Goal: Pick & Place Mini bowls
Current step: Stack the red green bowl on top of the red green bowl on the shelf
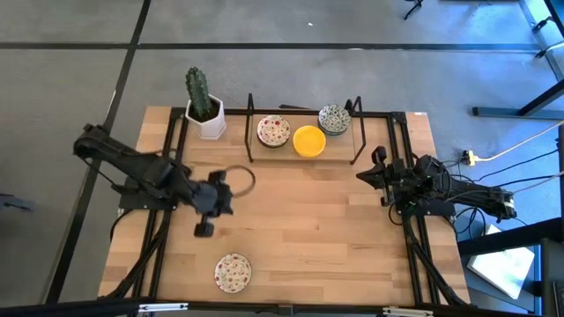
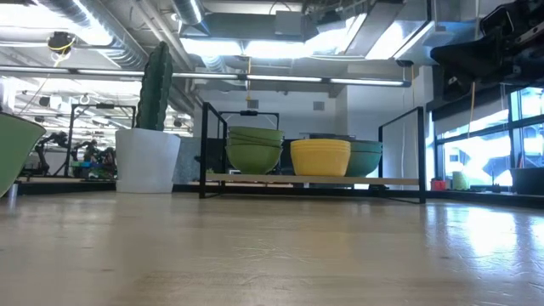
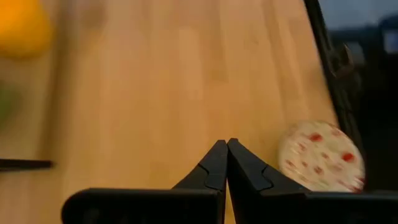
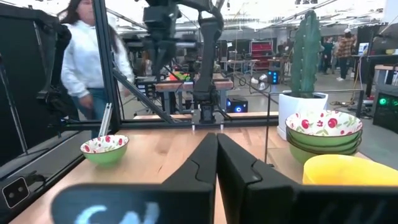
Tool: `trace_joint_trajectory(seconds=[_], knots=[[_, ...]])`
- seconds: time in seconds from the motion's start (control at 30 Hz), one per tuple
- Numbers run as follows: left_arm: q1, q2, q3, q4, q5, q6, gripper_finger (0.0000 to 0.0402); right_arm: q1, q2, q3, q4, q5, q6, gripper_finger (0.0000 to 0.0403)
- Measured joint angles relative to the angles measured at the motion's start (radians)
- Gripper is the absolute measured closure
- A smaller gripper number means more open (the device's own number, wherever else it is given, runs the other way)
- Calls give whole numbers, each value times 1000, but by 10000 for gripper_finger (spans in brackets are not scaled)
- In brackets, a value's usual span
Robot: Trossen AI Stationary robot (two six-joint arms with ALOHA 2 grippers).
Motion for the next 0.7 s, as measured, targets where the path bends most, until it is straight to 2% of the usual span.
trace_joint_trajectory(seconds=[0.13,0.33,0.4,0.53,0.7], knots=[[-70,90,44,-22,24,-86,398,0,0,0,0,0,0,393],[-134,193,56,-27,-26,-256,394,0,0,0,0,0,1,393],[-148,229,56,-30,3,-304,386,0,0,0,0,0,1,393],[-186,314,56,-4,129,-340,355,0,0,0,0,0,0,393],[-201,419,56,27,146,-341,297,0,0,0,2,0,-4,393]])
